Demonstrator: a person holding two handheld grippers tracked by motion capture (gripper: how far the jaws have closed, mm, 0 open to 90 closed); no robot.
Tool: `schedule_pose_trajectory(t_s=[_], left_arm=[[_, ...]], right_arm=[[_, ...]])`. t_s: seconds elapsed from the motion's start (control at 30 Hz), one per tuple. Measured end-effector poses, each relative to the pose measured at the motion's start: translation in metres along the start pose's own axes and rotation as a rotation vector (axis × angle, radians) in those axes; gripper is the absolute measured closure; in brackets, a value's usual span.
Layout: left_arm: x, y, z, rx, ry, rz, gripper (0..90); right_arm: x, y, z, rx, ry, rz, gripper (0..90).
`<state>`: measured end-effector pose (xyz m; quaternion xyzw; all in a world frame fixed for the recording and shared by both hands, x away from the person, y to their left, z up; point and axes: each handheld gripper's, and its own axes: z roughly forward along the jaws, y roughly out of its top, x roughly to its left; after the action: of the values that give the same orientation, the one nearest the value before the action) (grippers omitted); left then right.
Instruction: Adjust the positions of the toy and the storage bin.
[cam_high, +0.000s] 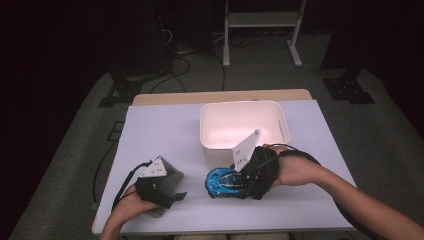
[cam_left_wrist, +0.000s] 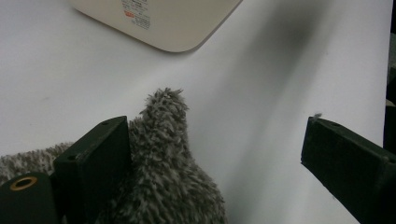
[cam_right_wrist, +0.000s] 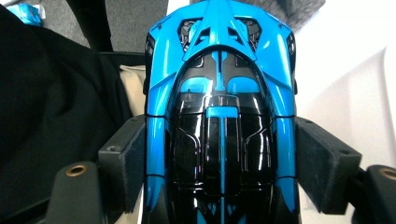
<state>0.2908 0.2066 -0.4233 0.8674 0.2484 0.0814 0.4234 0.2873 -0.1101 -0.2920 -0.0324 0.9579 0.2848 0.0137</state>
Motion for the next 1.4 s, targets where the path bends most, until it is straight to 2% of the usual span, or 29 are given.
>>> schedule_pose_trajectory(t_s=[0.07,0.23,0.57,0.7,0.9,1.1,1.4], left_arm=[[0.002,-0.001,-0.001,-0.008,0.0,-0.011,7.6],[0.004,-0.002,-0.003,-0.014,0.001,-0.019,7.6],[0.004,-0.001,-0.003,-0.003,0.003,-0.015,7.6],[0.005,-0.001,-0.002,-0.006,0.0,-0.013,7.6],[0.005,-0.004,0.0,0.007,-0.003,-0.015,7.6],[0.006,-0.004,-0.002,-0.004,0.004,-0.019,7.6],[0.007,-0.005,-0.004,-0.002,0.006,-0.022,7.6]], right_arm=[[-0.005,0.006,-0.007,-0.006,-0.014,-0.005,25.3],[-0.012,0.013,-0.015,0.004,-0.015,-0.009,25.3],[-0.03,0.031,-0.047,-0.013,-0.044,-0.023,25.3],[-0.038,0.035,-0.053,0.001,-0.049,-0.019,25.3],[-0.054,0.036,-0.064,-0.007,-0.075,-0.006,25.3],[-0.07,0.034,-0.075,-0.005,-0.092,0.02,25.3],[-0.093,0.03,-0.076,0.012,-0.105,0.047,25.2]])
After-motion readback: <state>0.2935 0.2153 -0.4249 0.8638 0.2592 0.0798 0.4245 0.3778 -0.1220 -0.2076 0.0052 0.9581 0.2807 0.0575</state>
